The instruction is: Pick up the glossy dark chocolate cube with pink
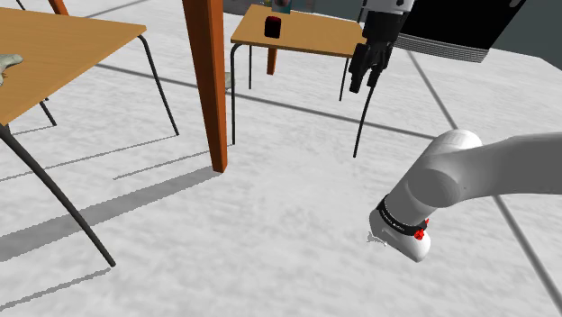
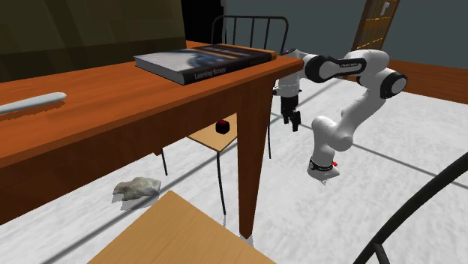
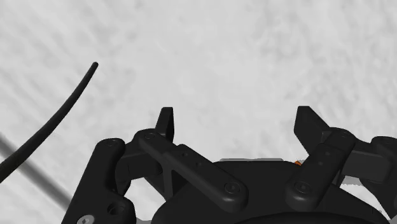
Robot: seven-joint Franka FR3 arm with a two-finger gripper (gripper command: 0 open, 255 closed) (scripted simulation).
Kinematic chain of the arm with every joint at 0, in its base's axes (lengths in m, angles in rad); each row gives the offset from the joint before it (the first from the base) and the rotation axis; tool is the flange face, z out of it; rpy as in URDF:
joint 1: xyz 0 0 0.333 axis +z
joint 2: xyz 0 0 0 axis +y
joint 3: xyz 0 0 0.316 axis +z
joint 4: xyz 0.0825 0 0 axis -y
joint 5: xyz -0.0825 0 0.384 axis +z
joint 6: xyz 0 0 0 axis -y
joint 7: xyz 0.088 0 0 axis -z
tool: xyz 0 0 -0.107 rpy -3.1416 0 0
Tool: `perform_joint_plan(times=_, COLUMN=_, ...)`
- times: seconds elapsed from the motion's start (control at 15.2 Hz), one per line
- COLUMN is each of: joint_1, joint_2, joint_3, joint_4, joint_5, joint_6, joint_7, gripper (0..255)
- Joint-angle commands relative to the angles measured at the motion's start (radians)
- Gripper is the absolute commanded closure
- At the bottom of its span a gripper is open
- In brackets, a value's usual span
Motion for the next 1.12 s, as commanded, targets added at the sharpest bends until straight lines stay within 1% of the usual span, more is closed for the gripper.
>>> perform_joint_plan(times=0.0, joint_1=0.0, joint_2=0.0, joint_3=0.0, joint_4=0.0, joint_5=0.0, joint_6=0.0, joint_7=0.0, gripper=0)
perform_joint_plan(times=0.26, joint_1=0.007, joint_2=0.134, joint_3=0.001, joint_4=0.092, joint_5=0.0, joint_6=0.084, joint_7=-0.012, gripper=0)
perform_joint_plan(times=0.53, joint_1=0.013, joint_2=0.264, joint_3=0.002, joint_4=0.199, joint_5=0.0, joint_6=0.148, joint_7=-0.023, gripper=0)
perform_joint_plan(times=1.06, joint_1=0.019, joint_2=0.517, joint_3=0.007, joint_4=0.461, joint_5=0.001, joint_6=0.223, joint_7=-0.04, gripper=0)
